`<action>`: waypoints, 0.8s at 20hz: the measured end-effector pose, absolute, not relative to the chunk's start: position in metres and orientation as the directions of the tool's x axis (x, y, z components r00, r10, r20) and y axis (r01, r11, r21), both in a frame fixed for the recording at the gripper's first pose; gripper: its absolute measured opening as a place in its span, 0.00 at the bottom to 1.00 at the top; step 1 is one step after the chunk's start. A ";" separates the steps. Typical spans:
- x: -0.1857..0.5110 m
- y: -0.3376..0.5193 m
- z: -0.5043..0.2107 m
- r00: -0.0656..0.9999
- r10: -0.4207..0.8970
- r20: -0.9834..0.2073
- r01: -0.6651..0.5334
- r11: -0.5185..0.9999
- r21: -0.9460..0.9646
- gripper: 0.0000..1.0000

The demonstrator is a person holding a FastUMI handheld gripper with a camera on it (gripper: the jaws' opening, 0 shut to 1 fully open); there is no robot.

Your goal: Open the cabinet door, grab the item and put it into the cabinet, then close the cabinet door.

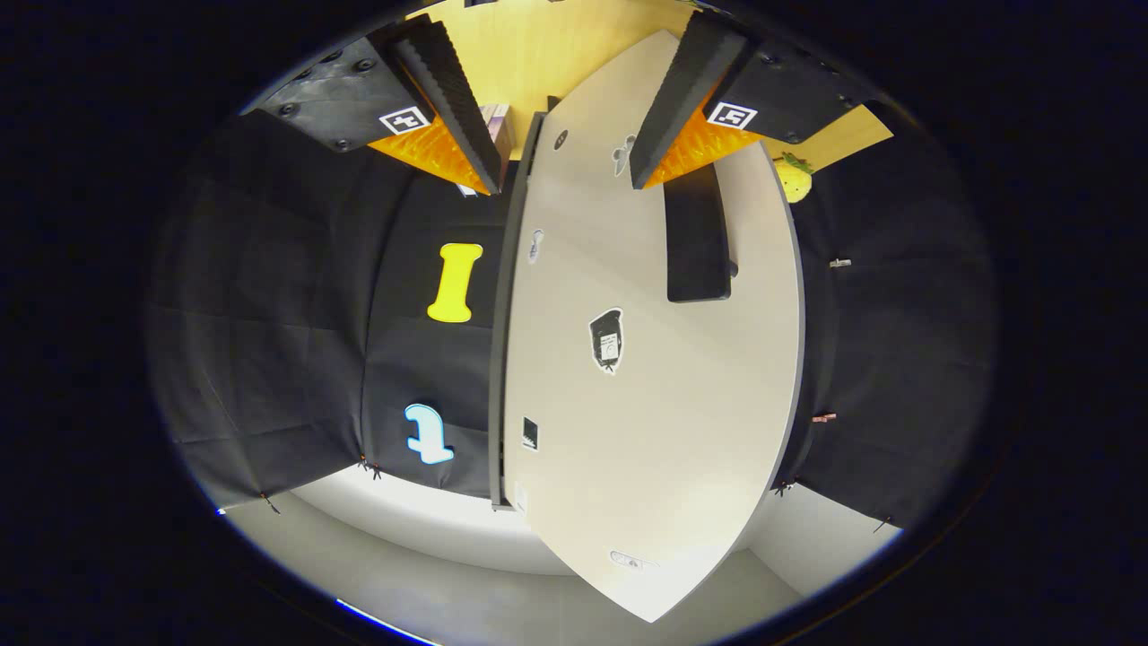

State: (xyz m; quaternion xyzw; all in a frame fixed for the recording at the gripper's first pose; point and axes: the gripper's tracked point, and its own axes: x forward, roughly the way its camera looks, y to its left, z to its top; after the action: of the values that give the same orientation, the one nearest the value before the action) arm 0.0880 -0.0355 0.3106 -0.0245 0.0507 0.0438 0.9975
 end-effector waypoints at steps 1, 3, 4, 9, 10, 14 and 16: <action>0.094 -0.021 0.308 0.990 0.090 -0.111 -0.095 0.995 -0.040 0.96; 0.109 0.014 0.305 0.989 0.104 -0.109 -0.107 0.994 -0.023 0.96; 0.115 0.027 0.302 0.988 0.110 -0.110 -0.112 0.994 -0.016 0.96; 0.146 0.089 0.289 0.984 0.128 -0.121 -0.124 0.991 0.045 0.98; 0.149 0.097 0.289 0.985 0.125 -0.119 -0.120 0.991 0.052 0.98; 0.160 0.114 0.287 0.983 0.130 -0.130 -0.123 0.991 0.061 0.98; 0.163 0.115 0.285 0.982 0.135 -0.129 -0.130 0.990 0.046 0.98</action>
State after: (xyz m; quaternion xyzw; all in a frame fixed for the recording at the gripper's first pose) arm 0.1630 0.1150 0.2851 0.0188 0.0659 0.0666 0.9954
